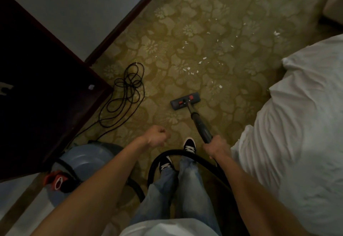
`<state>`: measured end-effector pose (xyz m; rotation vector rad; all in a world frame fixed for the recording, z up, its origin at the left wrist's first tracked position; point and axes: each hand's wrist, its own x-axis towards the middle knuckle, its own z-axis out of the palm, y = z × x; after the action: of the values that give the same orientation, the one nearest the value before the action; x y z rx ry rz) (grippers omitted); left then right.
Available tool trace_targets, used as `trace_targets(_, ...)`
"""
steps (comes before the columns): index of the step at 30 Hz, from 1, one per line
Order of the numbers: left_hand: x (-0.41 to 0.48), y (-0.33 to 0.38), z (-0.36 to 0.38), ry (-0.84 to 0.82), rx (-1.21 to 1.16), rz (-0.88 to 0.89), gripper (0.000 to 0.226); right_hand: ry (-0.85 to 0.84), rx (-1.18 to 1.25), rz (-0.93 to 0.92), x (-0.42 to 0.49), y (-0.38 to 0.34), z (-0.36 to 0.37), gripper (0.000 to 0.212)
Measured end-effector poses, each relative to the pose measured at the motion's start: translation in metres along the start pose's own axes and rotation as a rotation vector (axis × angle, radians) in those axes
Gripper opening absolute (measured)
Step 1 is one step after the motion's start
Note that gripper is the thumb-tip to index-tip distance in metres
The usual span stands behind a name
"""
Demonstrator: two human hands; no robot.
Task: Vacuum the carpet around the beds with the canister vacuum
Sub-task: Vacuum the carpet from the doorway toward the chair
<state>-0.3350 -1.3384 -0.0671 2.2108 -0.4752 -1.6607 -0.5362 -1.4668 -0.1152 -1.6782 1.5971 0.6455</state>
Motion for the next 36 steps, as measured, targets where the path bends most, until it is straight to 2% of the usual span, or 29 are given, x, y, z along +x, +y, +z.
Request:
trace_targets(5, -0.001, 0.005, 0.006, -0.037, 0.038, 0.004, 0.023, 0.036, 0.014, 0.033, -0.002, 0.029, 0.001, 0.044)
trace_targets(11, 0.005, 0.019, 0.010, -0.064, 0.058, 0.024, 0.011, 0.044, 0.101, 0.098, -0.007, 0.058, 0.007, 0.042)
trace_targets(18, 0.015, 0.042, 0.022, -0.106, 0.159, 0.068, 0.016, 0.073, 0.355, 0.219, 0.002, 0.084, 0.023, 0.049)
trace_targets(22, 0.025, 0.054, 0.030, -0.138, 0.188, 0.068, 0.024, 0.078, 0.448, 0.239, 0.012, 0.088, 0.017, 0.044)
trace_targets(26, 0.037, 0.069, 0.041, -0.154, 0.233, 0.052, 0.024, 0.101, 0.496, 0.267, 0.026, 0.088, -0.006, 0.029)
trace_targets(32, 0.057, 0.114, 0.065, -0.186, 0.263, 0.048, 0.028, 0.066, 0.559, 0.272, 0.023, 0.098, -0.013, 0.020)
trace_targets(36, 0.070, 0.147, 0.071, -0.197, 0.295, 0.049, 0.028, 0.055, 0.635, 0.285, 0.030, 0.104, -0.027, 0.024)
